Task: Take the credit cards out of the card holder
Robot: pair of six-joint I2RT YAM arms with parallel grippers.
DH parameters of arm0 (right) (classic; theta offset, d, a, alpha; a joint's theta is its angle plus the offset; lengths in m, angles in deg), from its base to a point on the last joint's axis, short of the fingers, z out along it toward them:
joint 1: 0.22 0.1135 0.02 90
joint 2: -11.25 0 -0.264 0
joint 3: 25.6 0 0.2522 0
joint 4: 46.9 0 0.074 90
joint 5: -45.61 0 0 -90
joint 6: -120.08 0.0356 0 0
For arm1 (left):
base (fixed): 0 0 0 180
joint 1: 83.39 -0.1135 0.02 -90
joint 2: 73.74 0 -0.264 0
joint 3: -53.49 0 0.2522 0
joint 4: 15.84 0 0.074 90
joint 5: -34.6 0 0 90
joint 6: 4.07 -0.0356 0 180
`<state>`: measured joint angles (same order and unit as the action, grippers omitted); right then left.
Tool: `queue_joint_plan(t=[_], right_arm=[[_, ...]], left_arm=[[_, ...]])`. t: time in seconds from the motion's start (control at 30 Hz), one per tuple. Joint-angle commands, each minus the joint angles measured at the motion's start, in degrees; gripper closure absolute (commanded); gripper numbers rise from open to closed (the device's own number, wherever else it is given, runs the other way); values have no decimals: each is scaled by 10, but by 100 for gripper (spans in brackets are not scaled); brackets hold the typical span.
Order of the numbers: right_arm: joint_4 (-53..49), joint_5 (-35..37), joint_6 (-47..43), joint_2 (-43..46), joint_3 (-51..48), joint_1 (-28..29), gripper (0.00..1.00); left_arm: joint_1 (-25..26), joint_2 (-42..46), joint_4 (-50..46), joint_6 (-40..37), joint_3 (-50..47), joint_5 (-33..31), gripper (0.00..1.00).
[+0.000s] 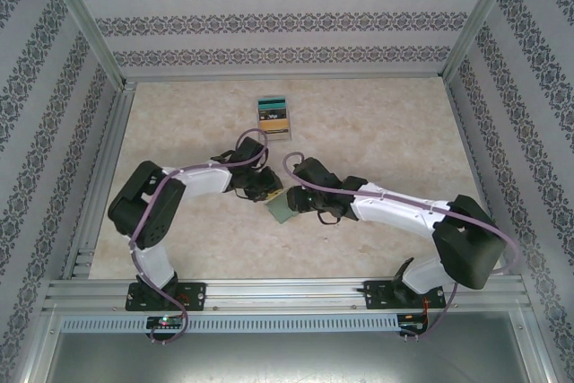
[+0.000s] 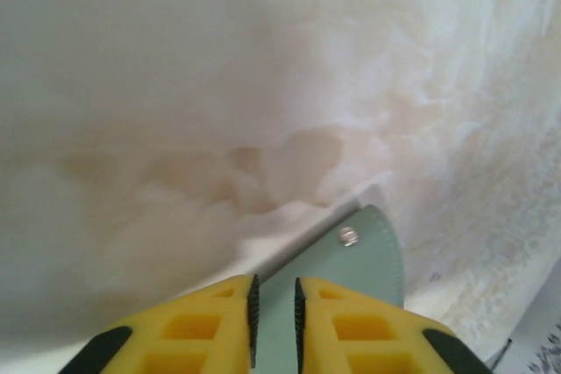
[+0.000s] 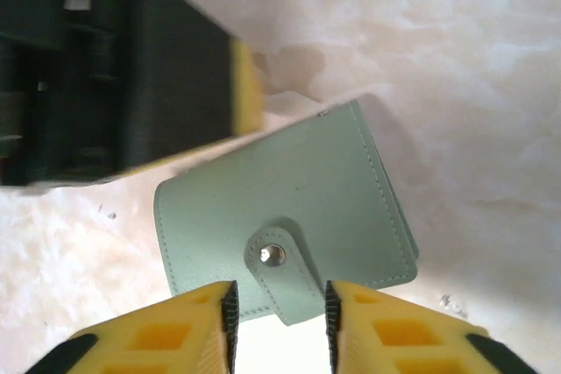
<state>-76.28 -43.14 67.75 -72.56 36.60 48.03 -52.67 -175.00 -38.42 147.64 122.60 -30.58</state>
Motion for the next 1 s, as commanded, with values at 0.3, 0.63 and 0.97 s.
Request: queue_joint_plan(t=[0.3, 0.63, 0.97], right_arm=[[50, -99, 95, -98, 8, -38, 33], [32, -141, 53, -183, 115, -52, 26], [-99, -76, -47, -214, 224, -36, 27]], left_arm=[[-73, 170, -55, -10, -117, -58, 69], [-83, 262, -71, -28, -156, -70, 60], [-85, 279, -59, -30, -187, -59, 60]])
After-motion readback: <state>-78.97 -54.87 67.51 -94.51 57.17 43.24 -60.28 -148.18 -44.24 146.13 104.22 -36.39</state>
